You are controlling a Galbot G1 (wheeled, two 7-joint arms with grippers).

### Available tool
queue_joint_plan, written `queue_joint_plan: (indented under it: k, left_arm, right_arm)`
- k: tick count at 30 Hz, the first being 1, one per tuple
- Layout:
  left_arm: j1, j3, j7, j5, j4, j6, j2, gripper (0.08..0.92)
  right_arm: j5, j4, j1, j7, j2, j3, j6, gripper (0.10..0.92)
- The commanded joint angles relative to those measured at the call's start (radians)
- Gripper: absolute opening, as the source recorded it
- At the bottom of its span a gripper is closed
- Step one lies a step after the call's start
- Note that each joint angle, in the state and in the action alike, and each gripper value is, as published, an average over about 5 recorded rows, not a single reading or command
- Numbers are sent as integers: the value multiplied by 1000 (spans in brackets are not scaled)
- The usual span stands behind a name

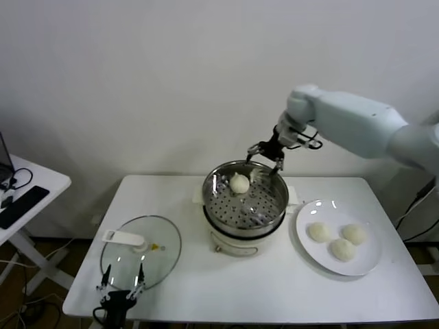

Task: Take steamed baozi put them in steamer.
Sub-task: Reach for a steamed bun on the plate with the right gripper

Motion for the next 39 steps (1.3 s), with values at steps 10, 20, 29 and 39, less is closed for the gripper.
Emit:
queue_joint_plan:
  k: [10, 20, 29, 39]
  left_arm:
    - [-9, 4, 1, 2, 13, -2, 4, 823]
    - [-7, 1, 2, 8, 27, -7, 8, 823]
    - [-3, -5, 2, 13, 27, -7, 9, 823]
    - [1, -10, 2, 23, 31, -10, 8, 823]
  right_arm:
    - [238, 351, 13, 52, -468, -186, -703, 823]
    - [112, 263, -316, 106, -447, 93, -772, 823]
    - [46, 163, -416, 114, -363, 165, -780, 823]
    - [17, 88, -518, 122, -309, 257, -774, 823]
